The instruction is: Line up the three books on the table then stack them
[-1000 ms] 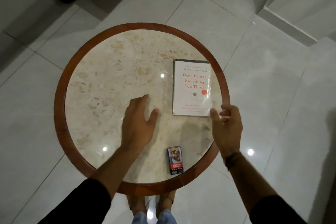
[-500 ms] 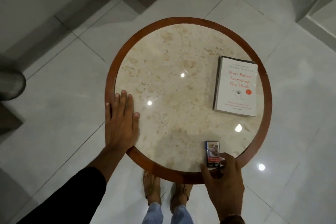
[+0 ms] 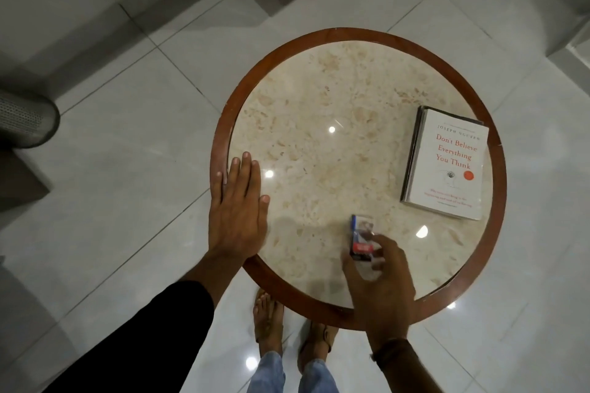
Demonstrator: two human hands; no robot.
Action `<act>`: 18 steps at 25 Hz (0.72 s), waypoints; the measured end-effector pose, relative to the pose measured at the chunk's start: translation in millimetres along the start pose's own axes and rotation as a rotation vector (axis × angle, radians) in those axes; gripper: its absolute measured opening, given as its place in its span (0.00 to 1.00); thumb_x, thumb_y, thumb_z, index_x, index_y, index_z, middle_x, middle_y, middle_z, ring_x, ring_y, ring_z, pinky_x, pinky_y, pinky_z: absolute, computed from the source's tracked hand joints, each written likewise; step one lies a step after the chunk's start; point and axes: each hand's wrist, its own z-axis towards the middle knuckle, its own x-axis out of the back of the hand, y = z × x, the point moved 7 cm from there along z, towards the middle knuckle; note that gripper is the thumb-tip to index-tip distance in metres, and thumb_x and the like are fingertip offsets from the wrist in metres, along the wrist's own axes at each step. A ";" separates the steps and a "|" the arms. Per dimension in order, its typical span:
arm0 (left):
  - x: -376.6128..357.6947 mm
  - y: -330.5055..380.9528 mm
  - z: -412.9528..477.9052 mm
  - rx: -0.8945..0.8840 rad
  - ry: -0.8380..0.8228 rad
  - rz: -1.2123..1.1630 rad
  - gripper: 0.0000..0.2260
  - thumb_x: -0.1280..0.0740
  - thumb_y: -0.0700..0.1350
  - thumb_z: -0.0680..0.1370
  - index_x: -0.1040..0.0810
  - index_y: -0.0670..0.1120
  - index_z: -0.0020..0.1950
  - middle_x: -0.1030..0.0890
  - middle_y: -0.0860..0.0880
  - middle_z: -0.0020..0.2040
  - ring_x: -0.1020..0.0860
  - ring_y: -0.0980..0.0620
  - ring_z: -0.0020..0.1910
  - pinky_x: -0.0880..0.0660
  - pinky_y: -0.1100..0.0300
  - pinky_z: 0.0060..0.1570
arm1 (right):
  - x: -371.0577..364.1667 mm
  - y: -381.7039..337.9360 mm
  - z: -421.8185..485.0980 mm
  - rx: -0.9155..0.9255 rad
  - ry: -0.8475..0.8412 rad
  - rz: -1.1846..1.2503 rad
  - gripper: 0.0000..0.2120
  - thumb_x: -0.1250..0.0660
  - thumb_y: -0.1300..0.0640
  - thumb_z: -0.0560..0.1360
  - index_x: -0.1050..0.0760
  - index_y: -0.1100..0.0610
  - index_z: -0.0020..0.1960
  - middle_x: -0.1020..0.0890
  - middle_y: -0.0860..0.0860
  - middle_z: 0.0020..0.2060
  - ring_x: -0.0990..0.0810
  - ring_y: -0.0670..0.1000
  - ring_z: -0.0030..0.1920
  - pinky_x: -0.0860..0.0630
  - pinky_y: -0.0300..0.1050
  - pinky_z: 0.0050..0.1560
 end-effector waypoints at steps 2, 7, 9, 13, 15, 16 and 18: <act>1.4 0.6 1.2 -0.001 -0.004 -0.011 0.32 0.57 0.56 0.87 0.50 0.44 0.89 0.49 0.43 0.91 0.51 0.43 0.90 0.51 0.40 0.88 | -19.6 -39.3 25.9 0.102 -0.011 0.014 0.23 0.23 0.43 0.74 0.23 0.48 0.66 0.18 0.45 0.54 0.19 0.47 0.51 0.21 0.41 0.52; 2.6 0.0 2.2 -0.013 0.002 -0.029 0.31 0.53 0.56 0.87 0.44 0.43 0.89 0.44 0.42 0.90 0.46 0.40 0.89 0.48 0.38 0.88 | -64.3 -127.6 88.5 0.222 0.023 0.001 0.26 0.26 0.41 0.74 0.22 0.48 0.68 0.17 0.47 0.53 0.19 0.48 0.51 0.19 0.42 0.51; 0.9 -2.7 3.3 0.000 -0.001 -0.054 0.31 0.49 0.56 0.87 0.42 0.43 0.88 0.42 0.42 0.89 0.44 0.40 0.89 0.46 0.38 0.87 | -81.2 -146.9 106.7 0.214 -0.011 -0.045 0.27 0.28 0.37 0.74 0.25 0.45 0.70 0.17 0.46 0.54 0.19 0.49 0.52 0.18 0.43 0.50; 1.6 -2.7 6.8 0.005 0.030 -0.064 0.30 0.45 0.58 0.86 0.36 0.44 0.86 0.35 0.42 0.87 0.37 0.38 0.87 0.39 0.35 0.85 | -97.7 -164.8 124.0 0.186 0.015 -0.150 0.27 0.31 0.34 0.72 0.26 0.43 0.68 0.18 0.45 0.53 0.19 0.50 0.51 0.16 0.49 0.47; 3.4 -3.4 7.2 -0.003 0.060 -0.060 0.30 0.44 0.57 0.86 0.34 0.43 0.85 0.33 0.41 0.86 0.34 0.37 0.85 0.37 0.34 0.83 | -102.0 -169.0 124.0 0.195 0.028 -0.169 0.27 0.31 0.33 0.72 0.26 0.44 0.68 0.18 0.46 0.53 0.19 0.51 0.51 0.16 0.48 0.46; 1.2 -4.6 7.7 0.000 0.060 -0.064 0.30 0.44 0.57 0.86 0.33 0.43 0.85 0.33 0.41 0.86 0.34 0.37 0.85 0.36 0.34 0.83 | -106.5 -168.2 124.7 0.200 0.029 -0.170 0.28 0.31 0.33 0.72 0.26 0.44 0.68 0.17 0.46 0.54 0.19 0.51 0.51 0.16 0.48 0.46; 4.2 -3.5 6.2 -0.012 0.065 -0.064 0.30 0.45 0.57 0.86 0.32 0.43 0.85 0.32 0.41 0.86 0.33 0.36 0.85 0.36 0.33 0.83 | -108.8 -172.9 121.0 0.201 0.026 -0.189 0.29 0.32 0.32 0.72 0.26 0.44 0.69 0.16 0.46 0.56 0.19 0.51 0.52 0.16 0.48 0.47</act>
